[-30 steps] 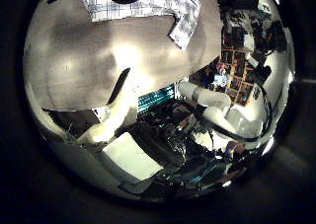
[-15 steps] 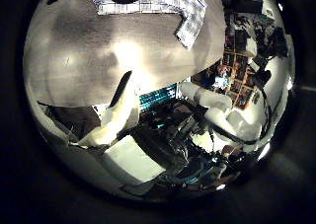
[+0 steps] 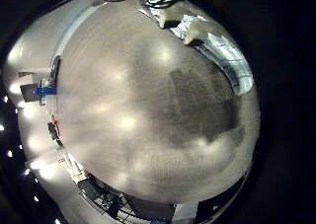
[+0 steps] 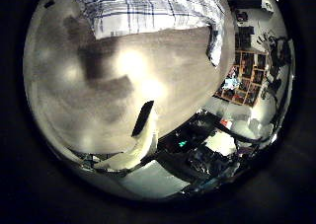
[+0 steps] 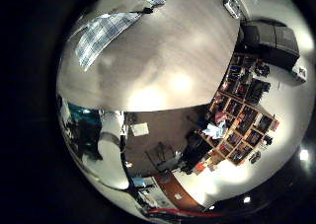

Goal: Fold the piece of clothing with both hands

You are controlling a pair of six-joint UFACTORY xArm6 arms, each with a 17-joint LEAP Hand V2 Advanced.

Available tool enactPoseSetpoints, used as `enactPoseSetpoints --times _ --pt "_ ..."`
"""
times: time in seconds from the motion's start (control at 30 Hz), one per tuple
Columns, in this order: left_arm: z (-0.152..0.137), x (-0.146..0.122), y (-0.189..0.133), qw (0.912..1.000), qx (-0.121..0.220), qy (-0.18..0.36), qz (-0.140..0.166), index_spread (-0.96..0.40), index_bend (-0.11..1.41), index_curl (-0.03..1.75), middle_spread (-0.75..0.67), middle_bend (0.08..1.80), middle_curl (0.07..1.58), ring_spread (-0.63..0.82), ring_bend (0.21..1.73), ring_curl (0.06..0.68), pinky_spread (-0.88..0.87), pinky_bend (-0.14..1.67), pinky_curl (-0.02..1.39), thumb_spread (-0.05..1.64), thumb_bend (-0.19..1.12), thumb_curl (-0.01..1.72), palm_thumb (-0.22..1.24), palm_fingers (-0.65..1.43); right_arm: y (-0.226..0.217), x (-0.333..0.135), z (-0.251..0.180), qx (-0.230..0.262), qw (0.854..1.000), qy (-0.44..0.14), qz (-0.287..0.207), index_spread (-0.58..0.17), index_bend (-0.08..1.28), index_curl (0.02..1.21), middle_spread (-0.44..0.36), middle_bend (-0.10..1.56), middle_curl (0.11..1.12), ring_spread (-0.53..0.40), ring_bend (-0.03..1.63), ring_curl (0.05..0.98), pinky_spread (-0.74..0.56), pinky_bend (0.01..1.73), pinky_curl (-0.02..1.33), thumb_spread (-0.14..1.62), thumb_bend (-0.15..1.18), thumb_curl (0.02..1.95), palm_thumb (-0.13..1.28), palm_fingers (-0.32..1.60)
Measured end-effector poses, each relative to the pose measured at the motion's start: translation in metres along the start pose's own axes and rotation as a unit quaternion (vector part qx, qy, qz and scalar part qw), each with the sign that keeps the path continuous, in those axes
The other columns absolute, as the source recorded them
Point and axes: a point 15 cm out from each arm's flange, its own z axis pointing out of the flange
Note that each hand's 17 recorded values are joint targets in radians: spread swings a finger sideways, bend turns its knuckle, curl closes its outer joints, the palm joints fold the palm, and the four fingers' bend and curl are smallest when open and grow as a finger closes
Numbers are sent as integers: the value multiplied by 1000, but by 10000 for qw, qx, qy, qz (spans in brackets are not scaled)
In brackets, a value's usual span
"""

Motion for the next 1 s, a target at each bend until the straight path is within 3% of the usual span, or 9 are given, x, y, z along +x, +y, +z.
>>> enactPoseSetpoints --times 0.17,0.27,0.37,0.43,0.47,0.73,1.0 --pt "15 7 -22 9998 -204 4 23 -17 185 351 138 242 337 291 702 201 286 380 374 1013 -24 306 268 185 0 0 1 -21 10000 -4 -25 -407 168 298 -103 336 373 -83 732 191 208 801 57 1302 -13 256 377 291" --pt "19 8 -29 9995 -309 1 0 -60 230 376 6 405 377 124 714 192 198 286 340 1016 -18 310 290 425 0 0 1 -19 10000 4 -30 -407 169 299 -103 337 373 -82 730 190 205 794 55 1302 -13 255 378 289" --pt "19 11 -31 9992 -408 -4 21 -160 276 413 -145 614 445 -102 808 211 4 323 337 1035 -1 321 360 842 0 1 0 0 10000 23 -26 -407 168 300 -103 337 373 -82 729 190 205 792 54 1302 -13 254 378 290" --pt "18 12 -31 9990 -452 -11 39 -234 325 451 -227 689 490 -235 894 247 -139 359 353 1058 4 326 412 1009 0 1 0 1 10000 23 -40 -407 168 300 -103 337 373 -82 726 191 204 792 54 1302 -13 253 378 290" --pt "16 13 -31 9989 -468 -15 52 -273 364 484 -261 758 541 -284 971 295 -206 414 391 1083 25 335 465 1168 -1 2 0 -8 10000 29 -49 -407 168 300 -103 337 373 -82 726 191 204 792 54 1302 -13 253 378 290" --pt "-13 16 -24 9993 -355 -25 100 -481 602 691 -419 968 711 -425 1235 448 -493 768 576 1238 21 339 566 1142 -12 1 16 -187 9997 1 -141 -407 169 302 -169 349 373 -126 767 200 169 776 44 1301 -11 255 387 351" --pt "-51 19 -10 9993 -364 -29 118 -581 680 859 -460 1055 808 -428 1337 516 -584 894 699 1321 -8 331 570 1025 -47 -8 80 -444 9978 -5 -495 -374 160 298 -178 391 396 -225 843 233 20 795 32 1171 -24 289 414 364"
